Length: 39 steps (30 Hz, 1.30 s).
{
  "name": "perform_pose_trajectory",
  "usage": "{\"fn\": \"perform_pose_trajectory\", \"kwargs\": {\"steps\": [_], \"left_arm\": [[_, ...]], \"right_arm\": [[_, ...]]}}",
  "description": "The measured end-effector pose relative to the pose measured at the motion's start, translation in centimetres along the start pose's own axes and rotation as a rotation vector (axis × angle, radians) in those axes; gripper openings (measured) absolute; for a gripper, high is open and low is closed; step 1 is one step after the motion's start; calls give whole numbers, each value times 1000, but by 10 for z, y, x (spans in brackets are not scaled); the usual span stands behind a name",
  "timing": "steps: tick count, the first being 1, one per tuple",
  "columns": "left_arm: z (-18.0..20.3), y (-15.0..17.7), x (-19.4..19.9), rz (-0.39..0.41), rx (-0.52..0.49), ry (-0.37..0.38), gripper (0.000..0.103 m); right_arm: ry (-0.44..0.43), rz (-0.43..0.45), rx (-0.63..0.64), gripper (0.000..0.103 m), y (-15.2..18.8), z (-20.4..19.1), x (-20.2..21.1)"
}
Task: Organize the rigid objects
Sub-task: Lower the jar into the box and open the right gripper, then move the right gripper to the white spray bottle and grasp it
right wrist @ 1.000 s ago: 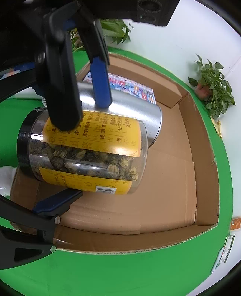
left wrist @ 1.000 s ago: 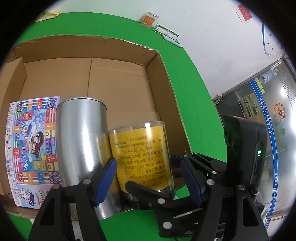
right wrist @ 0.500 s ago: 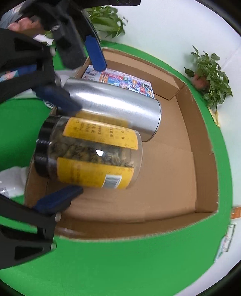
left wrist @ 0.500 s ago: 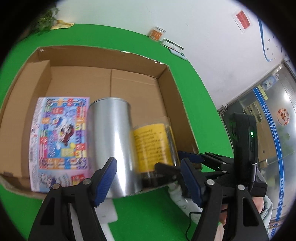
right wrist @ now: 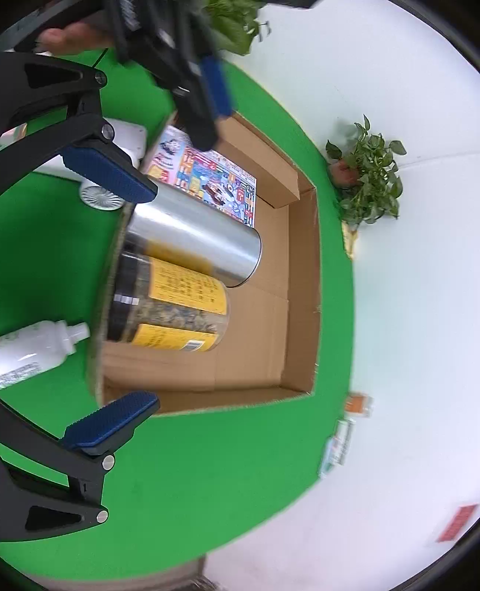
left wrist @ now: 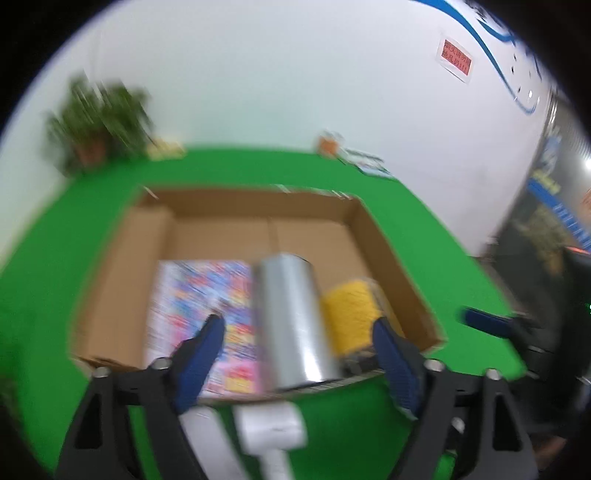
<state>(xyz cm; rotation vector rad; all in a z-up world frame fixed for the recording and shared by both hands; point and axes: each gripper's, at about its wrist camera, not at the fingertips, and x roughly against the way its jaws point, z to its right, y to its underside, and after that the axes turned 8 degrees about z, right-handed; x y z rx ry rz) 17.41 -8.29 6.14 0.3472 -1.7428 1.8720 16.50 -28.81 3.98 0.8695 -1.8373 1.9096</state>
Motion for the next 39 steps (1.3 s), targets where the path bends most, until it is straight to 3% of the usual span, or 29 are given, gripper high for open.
{"fn": "perform_pose_trajectory", "kwargs": {"steps": [4,11,19,28,32,34,36,39], "left_arm": [[0,17,7,62,-44,-104,85],[-4,40,17,-1,-45,-196,85],[8,46,58,57,-114,-258,85],[2,55,102,73,-107,-324,85],[2,55,117,119,-140,-372,85],[2,59,114,95,-131,-335,85],[0,65,102,17,-87,-224,85],[5,78,86,-60,-37,-122,85]], "right_arm": [[110,94,29,103,27,-13,27],[81,124,-8,102,58,-23,62],[84,208,-15,102,69,-39,102],[62,278,12,102,83,-61,139],[30,302,30,102,89,-61,146],[-4,290,16,102,90,-50,142],[-54,231,-60,102,94,-22,131],[-33,144,-156,102,108,27,113]]}}
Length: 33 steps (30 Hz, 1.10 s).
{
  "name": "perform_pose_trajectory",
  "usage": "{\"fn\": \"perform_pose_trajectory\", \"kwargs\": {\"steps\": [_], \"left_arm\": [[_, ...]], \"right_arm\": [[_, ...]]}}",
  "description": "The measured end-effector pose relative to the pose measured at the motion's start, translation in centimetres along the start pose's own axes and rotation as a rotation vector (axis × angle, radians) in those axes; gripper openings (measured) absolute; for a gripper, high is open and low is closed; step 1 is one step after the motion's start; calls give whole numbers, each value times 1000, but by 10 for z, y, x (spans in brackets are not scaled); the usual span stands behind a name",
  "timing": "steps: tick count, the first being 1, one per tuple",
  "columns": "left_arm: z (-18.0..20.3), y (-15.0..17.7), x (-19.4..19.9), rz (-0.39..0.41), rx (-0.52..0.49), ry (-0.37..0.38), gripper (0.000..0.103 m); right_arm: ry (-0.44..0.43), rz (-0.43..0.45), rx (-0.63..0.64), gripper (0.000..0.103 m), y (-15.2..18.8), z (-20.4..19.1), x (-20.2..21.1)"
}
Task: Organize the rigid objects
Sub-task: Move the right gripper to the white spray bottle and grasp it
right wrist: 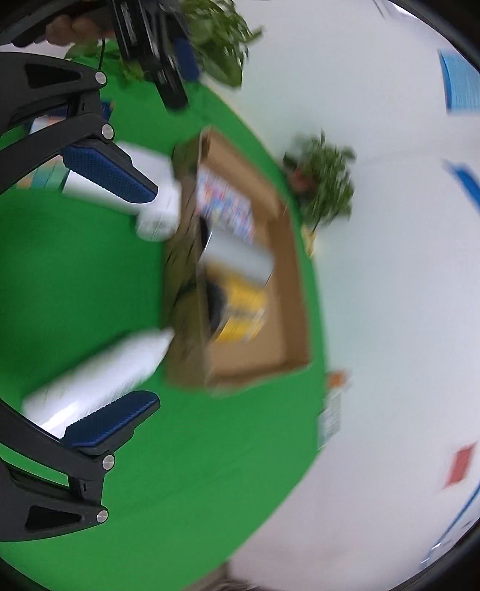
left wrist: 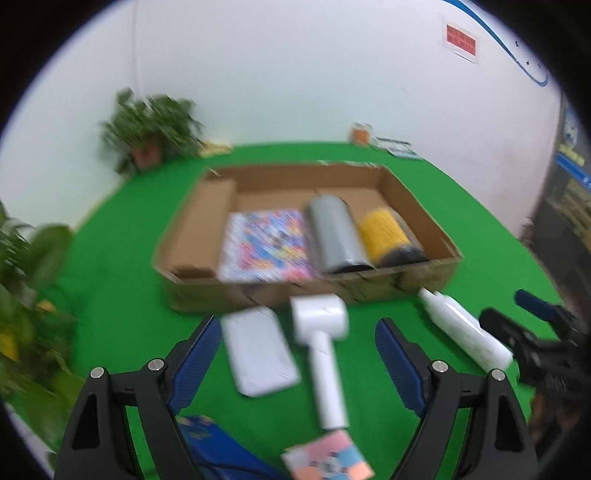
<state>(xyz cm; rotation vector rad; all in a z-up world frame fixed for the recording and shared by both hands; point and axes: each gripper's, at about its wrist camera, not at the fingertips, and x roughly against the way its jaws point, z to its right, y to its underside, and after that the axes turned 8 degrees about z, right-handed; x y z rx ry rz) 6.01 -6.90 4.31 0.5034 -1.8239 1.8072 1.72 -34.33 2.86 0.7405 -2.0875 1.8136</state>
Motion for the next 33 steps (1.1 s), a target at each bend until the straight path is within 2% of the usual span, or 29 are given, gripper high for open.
{"fn": "perform_pose_trajectory", "kwargs": {"steps": [3,6,8,9,10,11,12,15,19,23,25,26,29,33], "left_arm": [[14,7,-16,-51,12,67,85],[28,10,-36,-116,65,159,85],[40,11,-50,-169,94,226,85],[44,11,-56,-188,105,251,85],[50,11,-62,-209,115,271,85],[55,12,-67,-229,119,288,85],[60,13,-71,-243,120,307,85],[73,15,-84,-289,120,369,85],[81,20,-102,-374,136,444,84],[76,29,-125,-468,203,494,84],[72,35,-132,-509,235,512,84],[70,38,-136,-528,252,522,84],[67,46,-140,-548,238,494,81],[64,56,-139,-573,256,499,76]], "right_arm": [[39,-116,-30,102,17,51,-17],[12,-210,-78,84,29,78,-27],[-25,-205,-107,76,36,86,-27],[-33,-201,-106,63,38,86,-27],[-38,-203,-101,44,40,85,-28],[-36,-219,-84,35,42,83,-31],[-26,-227,-70,27,43,82,-35],[-28,-216,-45,18,45,76,-32],[-73,-221,18,17,48,44,-26],[-132,-239,41,21,51,16,-22],[-142,-241,-3,36,50,18,-21],[-146,-252,-11,38,50,18,-23],[-148,-361,11,38,52,14,-38],[-214,-427,-7,41,61,5,-40]]}}
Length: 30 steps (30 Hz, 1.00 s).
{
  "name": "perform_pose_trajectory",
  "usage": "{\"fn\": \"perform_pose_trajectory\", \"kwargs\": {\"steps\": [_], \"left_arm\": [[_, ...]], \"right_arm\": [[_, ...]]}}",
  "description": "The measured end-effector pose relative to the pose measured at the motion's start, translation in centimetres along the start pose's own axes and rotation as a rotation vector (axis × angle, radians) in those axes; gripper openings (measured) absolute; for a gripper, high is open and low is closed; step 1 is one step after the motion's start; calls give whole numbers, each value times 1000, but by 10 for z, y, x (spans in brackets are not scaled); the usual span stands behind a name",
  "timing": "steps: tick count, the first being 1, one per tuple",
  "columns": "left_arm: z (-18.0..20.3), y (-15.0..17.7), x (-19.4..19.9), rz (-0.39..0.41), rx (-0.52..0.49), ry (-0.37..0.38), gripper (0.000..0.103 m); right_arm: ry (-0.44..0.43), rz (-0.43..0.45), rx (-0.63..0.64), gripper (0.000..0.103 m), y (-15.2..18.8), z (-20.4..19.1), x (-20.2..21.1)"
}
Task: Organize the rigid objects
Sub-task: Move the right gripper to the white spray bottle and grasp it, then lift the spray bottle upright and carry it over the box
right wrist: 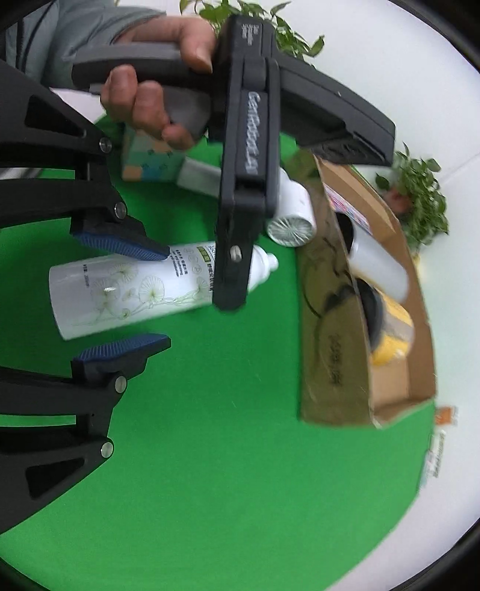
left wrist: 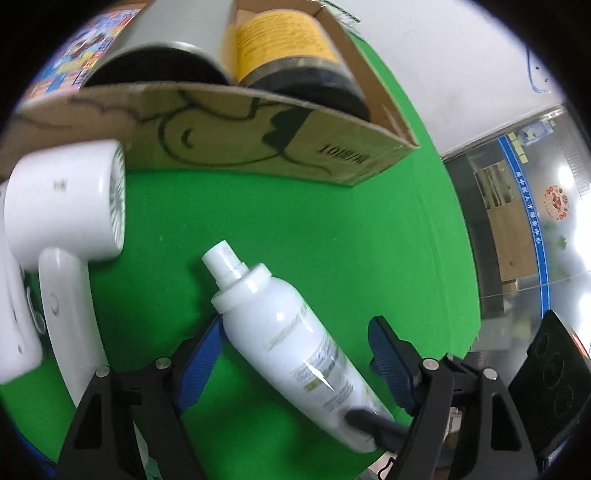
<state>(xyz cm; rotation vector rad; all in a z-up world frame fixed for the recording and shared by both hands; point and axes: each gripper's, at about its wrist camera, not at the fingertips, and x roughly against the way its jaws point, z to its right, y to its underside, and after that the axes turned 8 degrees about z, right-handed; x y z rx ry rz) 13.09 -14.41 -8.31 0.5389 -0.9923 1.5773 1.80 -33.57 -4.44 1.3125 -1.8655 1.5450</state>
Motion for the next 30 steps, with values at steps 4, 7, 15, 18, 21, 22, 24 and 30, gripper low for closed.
{"fn": "perform_pose_trajectory", "kwargs": {"steps": [4,7,15,18,21,22,24,30], "left_arm": [[0,1,0,13,-24,-24,61],[-7,3,4,12,-2,-13,56],[-11,-3,11,38,19,-21,49],[-1,-8,26,90,-17,-18,47],[12,-13,43,154,-55,-10,44],[16,-15,48,170,-64,-10,43],[27,-19,63,211,-96,-4,43],[59,-36,101,318,-201,7,42]], "right_arm": [[11,-65,12,44,5,-14,-14],[12,-83,15,43,3,-17,-19],[71,-93,44,42,7,-34,-24],[67,-64,24,42,4,-37,-19],[68,-11,25,42,-1,-41,-11],[65,6,24,42,-3,-42,-8],[53,42,19,42,-8,-44,-2],[39,164,40,42,-39,-47,29]]}}
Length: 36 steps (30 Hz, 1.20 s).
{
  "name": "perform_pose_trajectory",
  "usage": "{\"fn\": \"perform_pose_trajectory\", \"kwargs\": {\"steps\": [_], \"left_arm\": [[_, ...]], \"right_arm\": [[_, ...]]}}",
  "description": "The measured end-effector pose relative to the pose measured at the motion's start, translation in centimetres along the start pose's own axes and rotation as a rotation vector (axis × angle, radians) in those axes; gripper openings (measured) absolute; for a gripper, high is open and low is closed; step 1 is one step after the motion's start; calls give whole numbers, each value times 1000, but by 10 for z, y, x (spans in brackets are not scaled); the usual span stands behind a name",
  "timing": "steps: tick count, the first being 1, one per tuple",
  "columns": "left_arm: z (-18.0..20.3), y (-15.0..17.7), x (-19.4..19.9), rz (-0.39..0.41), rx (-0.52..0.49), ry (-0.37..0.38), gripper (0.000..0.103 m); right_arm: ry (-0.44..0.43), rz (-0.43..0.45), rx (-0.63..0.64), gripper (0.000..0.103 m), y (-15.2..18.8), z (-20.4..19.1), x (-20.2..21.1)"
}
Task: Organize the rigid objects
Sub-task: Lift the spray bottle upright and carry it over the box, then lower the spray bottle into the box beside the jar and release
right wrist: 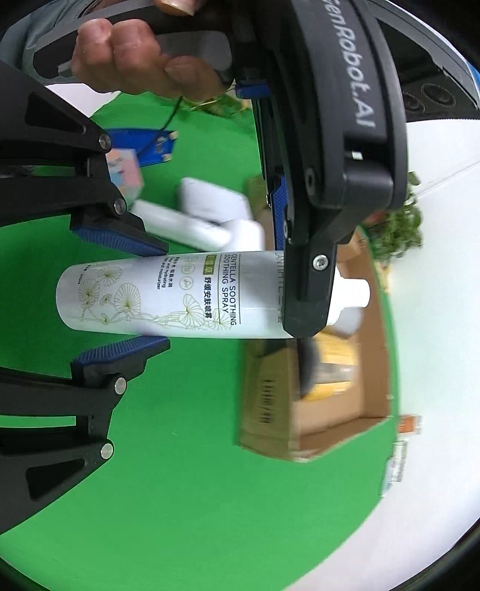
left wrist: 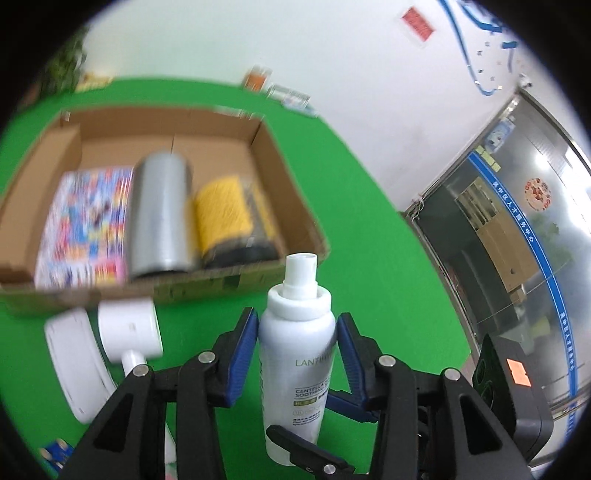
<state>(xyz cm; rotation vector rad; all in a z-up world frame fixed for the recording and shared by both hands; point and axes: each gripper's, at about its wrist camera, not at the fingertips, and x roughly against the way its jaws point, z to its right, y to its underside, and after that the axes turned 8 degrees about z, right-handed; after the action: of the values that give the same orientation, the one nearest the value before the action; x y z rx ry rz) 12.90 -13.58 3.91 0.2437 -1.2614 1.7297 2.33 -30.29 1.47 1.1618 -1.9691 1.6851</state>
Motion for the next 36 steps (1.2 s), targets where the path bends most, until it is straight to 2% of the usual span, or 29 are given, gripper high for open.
{"fn": "perform_pose_trajectory", "kwargs": {"steps": [11,19,24,29,36], "left_arm": [[39,-65,11,91,-104,37,42],[39,-112,1,103,-79,90,42],[28,-135,-22,74,-52,99,42],[5,-147,-63,13,5,110,42],[-24,-141,-131,-105,86,123,42]], "right_arm": [[28,143,62,42,-74,10,40],[87,178,97,42,-132,17,49],[94,150,103,42,-162,31,29],[99,91,96,42,-182,55,-8],[125,-34,59,42,-182,94,-66]]}}
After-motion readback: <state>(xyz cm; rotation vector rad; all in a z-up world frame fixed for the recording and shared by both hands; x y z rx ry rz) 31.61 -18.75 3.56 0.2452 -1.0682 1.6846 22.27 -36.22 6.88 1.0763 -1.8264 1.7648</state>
